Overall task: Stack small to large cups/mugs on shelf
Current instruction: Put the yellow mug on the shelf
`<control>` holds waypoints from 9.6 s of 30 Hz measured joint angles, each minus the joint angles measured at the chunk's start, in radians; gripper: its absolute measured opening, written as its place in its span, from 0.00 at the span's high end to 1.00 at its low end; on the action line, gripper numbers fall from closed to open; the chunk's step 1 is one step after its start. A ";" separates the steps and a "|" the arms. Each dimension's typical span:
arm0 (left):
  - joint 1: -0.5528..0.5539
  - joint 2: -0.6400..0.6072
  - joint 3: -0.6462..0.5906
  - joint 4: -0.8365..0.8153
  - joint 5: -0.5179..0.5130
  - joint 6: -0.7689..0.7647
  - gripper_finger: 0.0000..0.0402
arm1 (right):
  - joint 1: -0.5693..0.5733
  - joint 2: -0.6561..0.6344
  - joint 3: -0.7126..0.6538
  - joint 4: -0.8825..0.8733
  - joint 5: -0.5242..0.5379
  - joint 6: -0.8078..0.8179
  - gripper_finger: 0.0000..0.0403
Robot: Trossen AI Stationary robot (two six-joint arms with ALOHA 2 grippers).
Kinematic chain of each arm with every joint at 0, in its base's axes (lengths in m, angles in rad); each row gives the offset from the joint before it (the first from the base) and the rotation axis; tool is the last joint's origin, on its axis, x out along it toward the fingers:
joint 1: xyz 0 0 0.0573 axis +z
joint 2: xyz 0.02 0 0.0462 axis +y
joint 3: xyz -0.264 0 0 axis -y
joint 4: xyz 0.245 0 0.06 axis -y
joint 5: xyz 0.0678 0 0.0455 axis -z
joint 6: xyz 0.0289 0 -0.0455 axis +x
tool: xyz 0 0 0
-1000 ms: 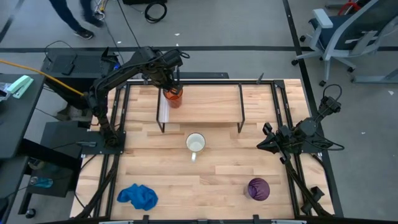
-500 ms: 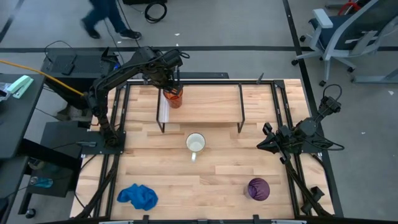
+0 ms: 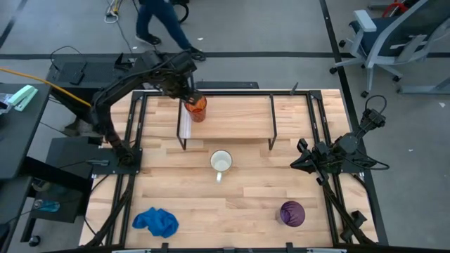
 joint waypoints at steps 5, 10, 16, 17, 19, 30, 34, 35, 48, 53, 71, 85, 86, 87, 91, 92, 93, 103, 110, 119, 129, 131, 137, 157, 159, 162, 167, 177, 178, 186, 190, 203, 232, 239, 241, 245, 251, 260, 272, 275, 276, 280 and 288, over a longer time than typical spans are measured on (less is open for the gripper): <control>0.000 -0.053 0.000 0.000 0.000 -0.003 0.60 | 0.000 0.000 0.000 0.000 0.000 0.000 0.92; -0.010 -0.121 0.000 0.000 -0.016 -0.001 0.60 | 0.000 0.000 0.000 -0.001 0.000 0.000 0.92; -0.100 -0.216 0.000 0.000 -0.117 -0.014 0.62 | 0.000 0.000 0.000 -0.001 0.000 0.000 0.92; -0.127 -0.233 0.000 0.000 -0.144 -0.028 0.62 | 0.000 0.000 0.000 -0.002 0.000 0.000 0.92; -0.191 -0.262 0.000 0.000 -0.206 -0.058 0.63 | 0.000 0.000 0.000 -0.003 0.000 0.000 0.92; -0.622 -0.343 -0.224 0.000 -0.506 -0.332 0.67 | 0.000 0.000 0.000 -0.016 -0.001 0.024 0.92; -0.730 -0.353 -0.429 0.000 -0.521 -0.489 0.66 | 0.000 0.000 0.000 -0.015 0.000 0.024 0.92; -0.757 -0.354 -0.475 0.002 -0.521 -0.539 0.66 | 0.000 0.000 0.000 -0.015 0.000 0.024 0.92; -1.061 -0.354 -0.955 0.350 -0.526 -0.938 0.68 | 0.000 0.000 0.000 -0.015 0.000 0.025 0.92; -1.066 -0.354 -1.101 0.646 -0.528 -0.884 0.68 | 0.000 0.000 0.000 -0.015 -0.001 0.025 0.92; -0.837 -0.353 -1.167 1.340 -0.458 -0.492 0.73 | 0.000 0.000 0.000 -0.014 -0.001 0.043 0.92; -0.715 -0.227 -0.754 0.971 -0.327 -0.393 0.73 | 0.000 0.000 0.000 -0.045 -0.004 0.086 0.92; -0.711 -0.196 -0.709 0.908 -0.315 -0.401 0.73 | 0.000 0.002 0.000 -0.052 -0.011 0.093 0.92; -0.707 -0.163 -0.662 0.828 -0.300 -0.422 0.73 | 0.000 0.005 0.000 -0.059 -0.014 0.107 0.92; -0.701 -0.022 -0.477 0.554 -0.289 -0.478 0.73 | 0.000 0.010 0.000 -0.081 -0.027 0.152 0.92; -0.698 0.009 -0.432 0.497 -0.289 -0.490 0.73 | 0.000 0.010 0.000 -0.082 -0.027 0.158 0.92; -0.697 0.037 -0.393 0.452 -0.286 -0.499 0.73 | 0.000 0.010 0.000 -0.082 -0.027 0.163 0.92; -0.679 0.195 -0.255 0.345 -0.120 -0.528 0.73 | 0.000 0.010 0.000 -0.083 -0.027 0.164 0.92; -0.650 0.206 -0.257 0.319 -0.146 -0.545 0.73 | 0.000 0.010 0.000 -0.106 -0.027 0.163 0.92; -0.636 0.206 -0.314 0.317 -0.143 -0.554 0.73 | 0.000 0.010 0.000 -0.116 -0.027 0.163 0.92; -0.636 0.202 -0.368 0.420 -0.112 -0.555 0.72 | 0.000 0.010 0.000 -0.115 -0.027 0.163 0.92; -0.633 0.203 -0.368 0.440 -0.110 -0.548 0.72 | 0.000 0.010 0.000 -0.115 -0.027 0.163 0.92; -0.627 0.203 -0.369 0.455 -0.089 -0.544 0.72 | 0.000 0.010 0.000 -0.115 -0.027 0.163 0.92; -0.603 0.193 -0.370 0.535 -0.071 -0.495 0.73 | 0.000 0.010 0.000 -0.120 -0.027 0.164 0.92; -0.601 0.193 -0.370 0.534 -0.071 -0.488 0.73 | 0.000 0.010 0.000 -0.120 -0.027 0.164 0.92; -0.601 0.193 -0.370 0.532 -0.077 -0.487 0.73 | 0.000 0.010 0.000 -0.120 -0.027 0.164 0.92; -0.601 0.203 -0.369 0.517 -0.079 -0.488 0.74 | 0.000 0.010 0.000 -0.120 -0.027 0.164 0.92; -0.581 0.233 -0.369 0.563 -0.079 -0.443 0.75 | 0.000 0.014 0.000 -0.123 -0.028 0.179 0.92; -0.578 0.234 -0.370 0.571 -0.079 -0.433 0.75 | 0.000 0.015 0.000 -0.124 -0.028 0.179 0.92; -0.553 0.253 -0.369 0.599 -0.080 -0.414 0.76 | 0.000 0.017 0.000 -0.124 -0.028 0.179 0.92; -0.551 0.260 -0.370 0.622 -0.072 -0.383 0.78 | 0.000 0.021 0.000 -0.126 -0.032 0.179 0.92; -0.601 0.258 -0.369 0.610 -0.039 -0.432 0.95 | 0.000 0.028 0.000 -0.124 -0.046 0.190 0.92; -0.811 0.259 -0.371 0.441 -0.141 -0.617 0.85 | 0.000 0.028 0.000 -0.125 -0.047 0.190 0.92; -0.811 0.262 -0.373 0.443 -0.128 -0.588 0.73 | 0.000 0.028 0.000 -0.125 -0.047 0.190 0.92; -0.811 0.262 -0.373 0.444 -0.129 -0.586 0.71 | 0.000 0.028 0.000 -0.125 -0.047 0.190 0.92; -0.809 0.262 -0.372 0.446 -0.132 -0.548 0.67 | 0.000 0.028 0.000 -0.125 -0.047 0.190 0.92; -0.790 0.260 -0.371 0.446 -0.133 -0.482 0.62 | 0.000 0.028 0.000 -0.125 -0.047 0.190 0.92; -0.753 0.260 -0.371 0.447 -0.135 -0.394 0.59 | 0.000 0.028 0.000 -0.125 -0.047 0.190 0.92; -0.719 0.258 -0.370 0.494 -0.081 -0.195 0.67 | 0.000 0.028 0.000 -0.125 -0.047 0.190 0.92; -0.719 0.258 -0.370 0.503 -0.067 -0.125 0.70 | 0.000 0.028 0.000 -0.125 -0.047 0.190 0.92; -0.719 0.258 -0.370 0.503 -0.059 -0.107 0.71 | 0.000 0.028 0.000 -0.125 -0.047 0.190 0.92; -0.719 0.258 -0.370 0.504 -0.052 -0.076 0.74 | 0.000 0.028 0.000 -0.125 -0.047 0.190 0.92; -0.718 0.258 -0.370 0.512 -0.052 -0.017 0.82 | 0.000 0.027 0.000 -0.125 -0.047 0.190 0.92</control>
